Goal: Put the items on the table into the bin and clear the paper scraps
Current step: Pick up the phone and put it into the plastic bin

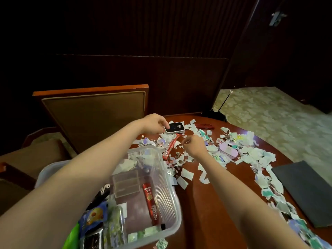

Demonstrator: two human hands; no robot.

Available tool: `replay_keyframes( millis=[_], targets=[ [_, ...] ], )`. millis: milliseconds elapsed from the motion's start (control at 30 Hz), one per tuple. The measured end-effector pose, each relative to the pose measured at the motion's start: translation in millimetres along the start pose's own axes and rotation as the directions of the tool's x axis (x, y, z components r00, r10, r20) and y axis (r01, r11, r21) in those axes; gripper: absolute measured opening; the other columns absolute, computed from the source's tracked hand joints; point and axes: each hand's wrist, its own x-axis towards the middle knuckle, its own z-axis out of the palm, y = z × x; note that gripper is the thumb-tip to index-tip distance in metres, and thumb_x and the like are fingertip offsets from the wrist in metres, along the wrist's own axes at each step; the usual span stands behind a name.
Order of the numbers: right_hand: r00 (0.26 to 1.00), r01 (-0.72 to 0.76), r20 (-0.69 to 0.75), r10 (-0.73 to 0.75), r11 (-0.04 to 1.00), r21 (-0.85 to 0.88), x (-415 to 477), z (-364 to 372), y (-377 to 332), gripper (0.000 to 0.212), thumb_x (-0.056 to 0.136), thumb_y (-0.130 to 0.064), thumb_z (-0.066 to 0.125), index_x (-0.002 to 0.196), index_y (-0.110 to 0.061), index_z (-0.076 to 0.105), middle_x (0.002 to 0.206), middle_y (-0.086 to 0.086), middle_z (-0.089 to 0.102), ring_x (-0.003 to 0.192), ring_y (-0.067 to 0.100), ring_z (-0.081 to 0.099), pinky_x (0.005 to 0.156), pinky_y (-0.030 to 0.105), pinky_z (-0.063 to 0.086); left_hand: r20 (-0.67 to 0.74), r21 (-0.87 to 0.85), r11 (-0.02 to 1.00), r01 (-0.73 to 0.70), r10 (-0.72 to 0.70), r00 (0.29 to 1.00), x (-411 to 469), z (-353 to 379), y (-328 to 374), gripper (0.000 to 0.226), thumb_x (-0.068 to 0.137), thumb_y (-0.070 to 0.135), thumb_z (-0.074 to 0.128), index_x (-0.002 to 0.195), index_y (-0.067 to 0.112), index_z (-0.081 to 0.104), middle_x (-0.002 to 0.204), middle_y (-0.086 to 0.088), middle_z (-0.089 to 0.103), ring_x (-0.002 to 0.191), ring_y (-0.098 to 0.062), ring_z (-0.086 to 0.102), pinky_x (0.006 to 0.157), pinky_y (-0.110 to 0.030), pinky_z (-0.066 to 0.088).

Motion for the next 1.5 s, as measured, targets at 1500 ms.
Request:
replay_keyframes(
  millis=[1500],
  targets=[
    [0.975,-0.224,0.063,0.215,0.937,0.267,76.8,59.8,50.8,0.038,0.086,-0.027,0.057,0.060,-0.018,0.030,0.059,-0.002,0.037,0.060,0.017,0.041,0.047,0.024,0.027,-0.020,0.703,0.678,0.215,-0.283,0.959,191.6,86.4,-30.1,0.072,0.088,0.043,0.060,0.140,0.001,0.032,0.138,-0.017,0.031,0.117,-0.030,0.050,0.094,-0.033,0.043]
  ],
)
